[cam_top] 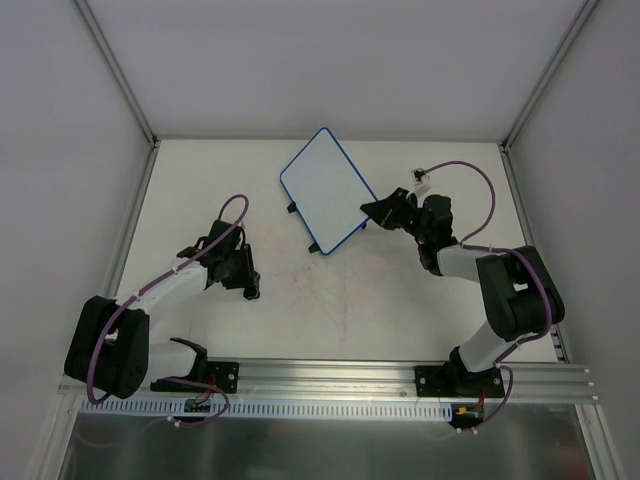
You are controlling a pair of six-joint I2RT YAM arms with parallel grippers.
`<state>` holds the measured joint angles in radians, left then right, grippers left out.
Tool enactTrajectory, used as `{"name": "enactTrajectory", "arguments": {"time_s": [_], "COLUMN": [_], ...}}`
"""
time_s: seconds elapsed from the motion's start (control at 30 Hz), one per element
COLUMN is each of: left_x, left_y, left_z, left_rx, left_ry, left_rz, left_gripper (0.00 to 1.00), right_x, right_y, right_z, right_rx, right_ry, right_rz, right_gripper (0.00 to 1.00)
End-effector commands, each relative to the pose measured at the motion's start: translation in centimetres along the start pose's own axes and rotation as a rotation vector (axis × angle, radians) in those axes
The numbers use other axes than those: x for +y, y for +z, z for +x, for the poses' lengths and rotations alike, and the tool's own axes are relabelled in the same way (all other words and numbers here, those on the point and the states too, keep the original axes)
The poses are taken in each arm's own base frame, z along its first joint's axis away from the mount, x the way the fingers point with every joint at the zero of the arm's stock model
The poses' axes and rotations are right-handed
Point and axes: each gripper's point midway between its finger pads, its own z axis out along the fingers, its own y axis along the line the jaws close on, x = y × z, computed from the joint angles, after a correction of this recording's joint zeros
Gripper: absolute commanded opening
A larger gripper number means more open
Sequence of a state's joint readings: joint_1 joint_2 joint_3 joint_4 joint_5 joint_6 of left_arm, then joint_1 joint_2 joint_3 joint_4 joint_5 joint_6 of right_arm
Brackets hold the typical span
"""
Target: Erase the whiteboard
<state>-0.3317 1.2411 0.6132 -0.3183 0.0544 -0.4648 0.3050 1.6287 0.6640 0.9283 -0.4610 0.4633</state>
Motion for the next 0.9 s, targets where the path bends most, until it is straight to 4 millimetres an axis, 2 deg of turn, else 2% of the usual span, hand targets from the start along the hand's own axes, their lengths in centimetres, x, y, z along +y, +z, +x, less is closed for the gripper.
{"name": "enactTrajectory", "arguments": {"time_s": [0.0, 0.07, 0.13, 0.17, 0.27, 0.4, 0.53, 0.63, 0.67, 0.73, 0.77, 0.83, 0.87], "left_x": [-0.8, -0.8, -0.5, -0.4, -0.3, -0.2, 0.4, 0.9, 0.9, 1.6, 1.4, 1.7, 1.5], "left_y": [0.5, 0.6, 0.5, 0.5, 0.3, -0.3, -1.3, -2.5, -3.4, -4.0, -5.1, -5.5, -6.6], "left_z": [-0.3, -0.4, -0.6, -0.7, -1.0, -1.5, -2.3, -2.7, -3.4, -3.3, -3.8, -3.2, -3.5], "left_rx": [-0.003, -0.005, -0.019, -0.026, -0.044, -0.084, -0.156, -0.231, -0.286, -0.334, -0.388, -0.422, -0.48], "left_ry": [-0.006, -0.007, -0.011, -0.013, -0.015, -0.011, -0.026, -0.039, -0.044, -0.046, -0.045, -0.05, -0.055], "left_rz": [0.05, 0.045, 0.029, 0.024, 0.018, 0.013, -0.01, -0.017, -0.008, -0.023, 0.004, 0.021, 0.053], "left_gripper": [0.06, 0.11, 0.2, 0.32, 0.46, 0.58, 0.61, 0.64, 0.66, 0.72, 0.81, 0.87, 0.93], "right_x": [3.0, 2.9, 3.0, 2.9, 3.0, 2.9, 2.8, 2.9, 2.9, 2.9, 3.0, 2.9, 2.9], "right_y": [0.2, 0.3, 0.3, 0.4, 0.4, 0.4, 0.5, 0.5, 0.5, 0.5, 0.5, 0.5, 0.5], "right_z": [0.3, 0.3, 0.3, 0.3, 0.3, 0.3, 0.3, 0.3, 0.3, 0.3, 0.3, 0.2, 0.2], "right_rx": [0.029, 0.032, 0.034, 0.034, 0.037, 0.035, 0.036, 0.038, 0.037, 0.037, 0.036, 0.034, 0.034], "right_ry": [-0.049, -0.046, -0.046, -0.046, -0.045, -0.044, -0.042, -0.042, -0.041, -0.043, -0.042, -0.043, -0.041], "right_rz": [-0.118, -0.119, -0.121, -0.121, -0.123, -0.12, -0.119, -0.12, -0.121, -0.121, -0.122, -0.121, -0.119], "right_gripper": [0.0, 0.0, 0.0, 0.0, 0.0, 0.0, 0.0, 0.0, 0.0, 0.0, 0.0, 0.0, 0.0]}}
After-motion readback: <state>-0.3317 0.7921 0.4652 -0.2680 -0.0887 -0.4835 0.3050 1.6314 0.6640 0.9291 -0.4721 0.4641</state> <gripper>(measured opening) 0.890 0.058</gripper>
